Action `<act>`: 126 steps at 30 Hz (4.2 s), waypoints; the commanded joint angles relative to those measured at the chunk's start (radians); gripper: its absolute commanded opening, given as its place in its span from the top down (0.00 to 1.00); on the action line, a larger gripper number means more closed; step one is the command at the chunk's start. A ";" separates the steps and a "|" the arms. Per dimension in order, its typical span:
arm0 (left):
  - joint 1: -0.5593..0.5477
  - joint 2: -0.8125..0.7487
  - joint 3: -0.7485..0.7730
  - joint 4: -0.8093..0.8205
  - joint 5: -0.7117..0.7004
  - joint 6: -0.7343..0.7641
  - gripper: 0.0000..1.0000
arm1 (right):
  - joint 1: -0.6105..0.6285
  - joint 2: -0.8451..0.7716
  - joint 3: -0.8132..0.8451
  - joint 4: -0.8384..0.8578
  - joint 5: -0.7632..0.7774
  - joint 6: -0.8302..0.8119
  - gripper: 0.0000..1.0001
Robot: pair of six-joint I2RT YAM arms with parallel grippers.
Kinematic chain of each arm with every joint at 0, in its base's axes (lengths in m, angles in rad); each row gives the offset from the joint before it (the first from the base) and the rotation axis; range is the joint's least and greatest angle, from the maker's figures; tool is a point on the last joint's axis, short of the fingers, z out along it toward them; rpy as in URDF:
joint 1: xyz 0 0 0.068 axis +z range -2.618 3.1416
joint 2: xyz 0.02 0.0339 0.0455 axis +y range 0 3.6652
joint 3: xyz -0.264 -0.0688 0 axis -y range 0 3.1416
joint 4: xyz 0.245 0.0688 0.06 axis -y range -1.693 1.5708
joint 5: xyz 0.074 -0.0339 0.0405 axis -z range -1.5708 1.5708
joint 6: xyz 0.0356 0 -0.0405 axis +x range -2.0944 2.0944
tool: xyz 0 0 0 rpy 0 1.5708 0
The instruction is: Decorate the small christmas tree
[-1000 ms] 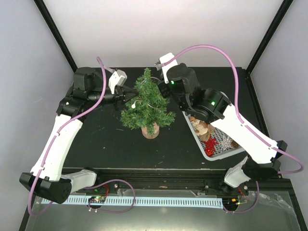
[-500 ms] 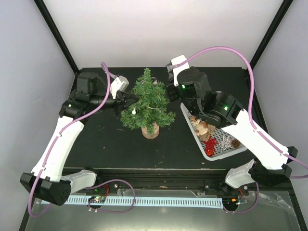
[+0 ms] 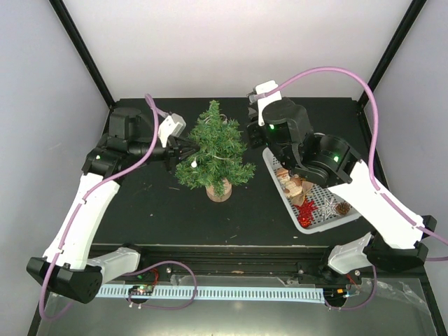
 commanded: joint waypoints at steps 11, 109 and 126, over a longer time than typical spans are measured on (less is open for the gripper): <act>0.008 -0.031 -0.053 -0.023 -0.029 0.049 0.83 | 0.009 -0.026 0.073 -0.068 0.026 0.080 0.74; 0.317 0.108 0.292 -0.539 -0.288 0.070 0.38 | -0.887 0.167 -0.745 0.041 -0.623 0.571 0.30; 0.318 0.098 0.320 -0.587 -0.290 0.094 0.39 | -0.907 0.287 -0.770 0.128 -0.633 0.597 0.37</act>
